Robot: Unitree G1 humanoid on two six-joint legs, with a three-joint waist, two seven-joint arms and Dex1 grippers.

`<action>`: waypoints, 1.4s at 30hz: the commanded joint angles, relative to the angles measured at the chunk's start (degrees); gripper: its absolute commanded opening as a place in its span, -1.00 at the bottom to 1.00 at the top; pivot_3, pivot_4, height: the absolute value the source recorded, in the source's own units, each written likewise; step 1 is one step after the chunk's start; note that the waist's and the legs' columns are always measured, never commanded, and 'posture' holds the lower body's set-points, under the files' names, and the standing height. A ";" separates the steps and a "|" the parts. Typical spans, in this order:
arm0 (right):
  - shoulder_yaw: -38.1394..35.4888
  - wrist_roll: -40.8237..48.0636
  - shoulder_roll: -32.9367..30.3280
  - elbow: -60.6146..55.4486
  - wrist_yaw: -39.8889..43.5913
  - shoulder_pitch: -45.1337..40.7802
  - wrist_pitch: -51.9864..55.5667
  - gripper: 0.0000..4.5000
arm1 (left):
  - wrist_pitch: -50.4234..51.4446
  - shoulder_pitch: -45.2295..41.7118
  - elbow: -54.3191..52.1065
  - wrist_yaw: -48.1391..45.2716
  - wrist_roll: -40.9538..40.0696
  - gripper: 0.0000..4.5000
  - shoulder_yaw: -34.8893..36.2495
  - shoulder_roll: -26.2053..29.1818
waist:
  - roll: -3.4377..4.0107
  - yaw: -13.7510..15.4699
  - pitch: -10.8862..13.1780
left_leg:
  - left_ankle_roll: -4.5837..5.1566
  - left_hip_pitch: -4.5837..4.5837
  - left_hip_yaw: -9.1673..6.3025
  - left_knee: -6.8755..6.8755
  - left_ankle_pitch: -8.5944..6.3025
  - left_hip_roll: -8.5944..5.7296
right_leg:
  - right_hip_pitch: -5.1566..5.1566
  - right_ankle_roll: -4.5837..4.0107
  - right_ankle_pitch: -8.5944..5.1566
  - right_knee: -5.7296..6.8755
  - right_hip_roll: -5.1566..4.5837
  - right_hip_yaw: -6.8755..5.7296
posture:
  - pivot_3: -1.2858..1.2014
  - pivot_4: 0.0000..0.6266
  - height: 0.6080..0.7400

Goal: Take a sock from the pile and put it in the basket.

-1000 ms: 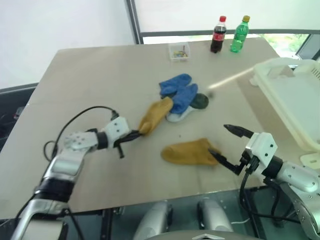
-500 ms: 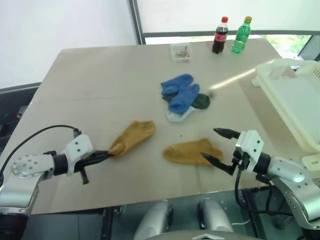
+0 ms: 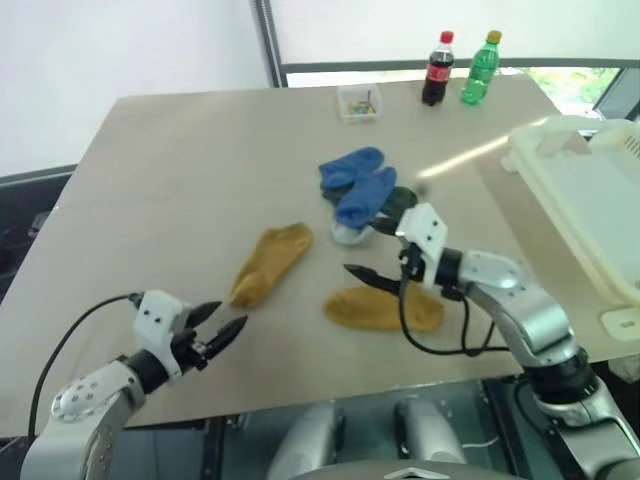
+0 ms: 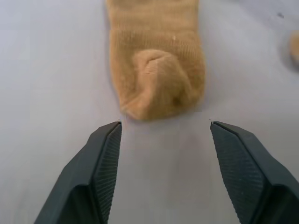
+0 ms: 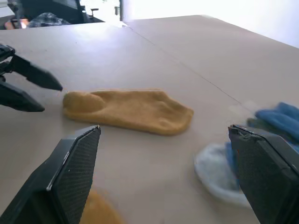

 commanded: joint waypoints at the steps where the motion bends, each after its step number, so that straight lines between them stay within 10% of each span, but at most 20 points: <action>1: -0.83 -0.30 -0.20 -0.01 0.97 -0.88 -1.82 1.00 | 2.33 -3.31 -3.18 3.70 0.87 0.44 -1.03 0.16 | 0.00 0.16 0.00 | 0.00 0.00 -0.02 0.01 0.00 -0.03 | 0.00 0.00 0.00 0.00 -0.03 -0.03 | 0.03 -0.52 1.00; 23: -11.68 2.52 -8.08 -17.01 -0.35 18.03 -5.80 1.00 | 16.65 -39.42 16.18 15.57 17.68 0.44 -30.40 -7.30 | 0.01 -0.15 -0.03 | -0.17 -0.06 0.04 0.01 0.10 -0.06 | -0.05 0.02 0.01 0.01 0.00 0.10 | 0.03 -0.52 1.00; 32: -14.29 1.74 -9.24 -22.93 -5.34 24.06 -3.91 1.00 | -0.10 -41.34 27.31 -11.24 14.85 -0.98 -32.48 1.90 | 0.06 -0.44 -0.07 | -0.18 0.02 0.05 0.03 0.11 -0.06 | -0.02 0.03 0.00 0.11 -0.01 0.11 | 0.03 -0.52 1.00; 42: -14.90 4.31 -11.24 -25.00 -5.13 26.57 -0.57 1.00 | -27.60 -42.40 37.63 -28.09 16.02 -0.98 -30.28 6.10 | 0.06 -0.09 -0.06 | -0.16 -0.08 0.03 0.00 0.10 -0.05 | -0.04 0.02 0.00 -0.05 -0.05 0.08 | 0.03 -0.52 1.00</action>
